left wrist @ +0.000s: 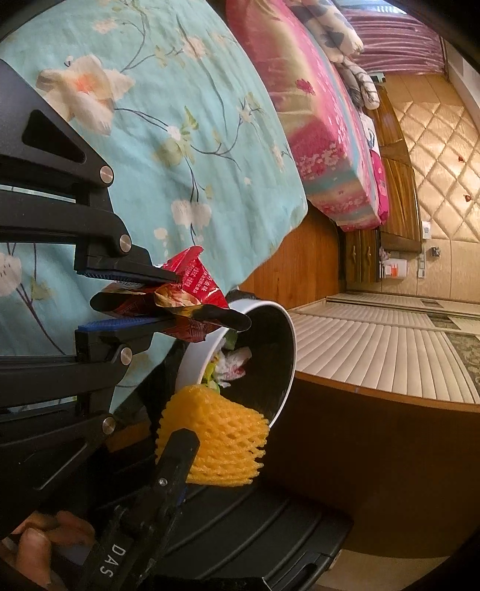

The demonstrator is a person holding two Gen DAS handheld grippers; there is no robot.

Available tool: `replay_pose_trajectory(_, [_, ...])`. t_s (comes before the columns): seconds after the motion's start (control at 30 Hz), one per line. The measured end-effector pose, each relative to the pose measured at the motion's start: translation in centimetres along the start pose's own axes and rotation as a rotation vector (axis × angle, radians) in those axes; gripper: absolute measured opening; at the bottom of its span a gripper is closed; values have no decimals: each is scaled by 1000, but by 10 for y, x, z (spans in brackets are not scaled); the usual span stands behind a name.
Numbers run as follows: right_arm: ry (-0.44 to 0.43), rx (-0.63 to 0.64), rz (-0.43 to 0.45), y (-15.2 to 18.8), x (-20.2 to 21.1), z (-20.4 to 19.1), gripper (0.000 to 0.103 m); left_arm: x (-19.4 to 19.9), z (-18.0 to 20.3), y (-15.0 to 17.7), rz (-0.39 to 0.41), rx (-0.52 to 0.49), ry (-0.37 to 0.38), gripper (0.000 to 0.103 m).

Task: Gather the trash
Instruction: 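Carry the red wrapper with the left tool while the right tool carries the foam net over the bin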

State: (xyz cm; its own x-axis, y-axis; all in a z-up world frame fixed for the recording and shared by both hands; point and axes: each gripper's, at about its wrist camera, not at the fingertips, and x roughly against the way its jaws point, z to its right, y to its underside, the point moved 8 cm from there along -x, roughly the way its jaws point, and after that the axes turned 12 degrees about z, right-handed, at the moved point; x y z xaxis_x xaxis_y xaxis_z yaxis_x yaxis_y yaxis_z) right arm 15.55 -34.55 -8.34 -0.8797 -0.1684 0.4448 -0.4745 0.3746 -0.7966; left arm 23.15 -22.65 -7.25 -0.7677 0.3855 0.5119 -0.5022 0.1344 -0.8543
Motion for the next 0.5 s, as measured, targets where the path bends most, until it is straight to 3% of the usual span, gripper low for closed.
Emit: replay_pose_trajectory(0.5, [25,-20,19,-5,11,16,32,-7,16,-6,3,-13,28,15])
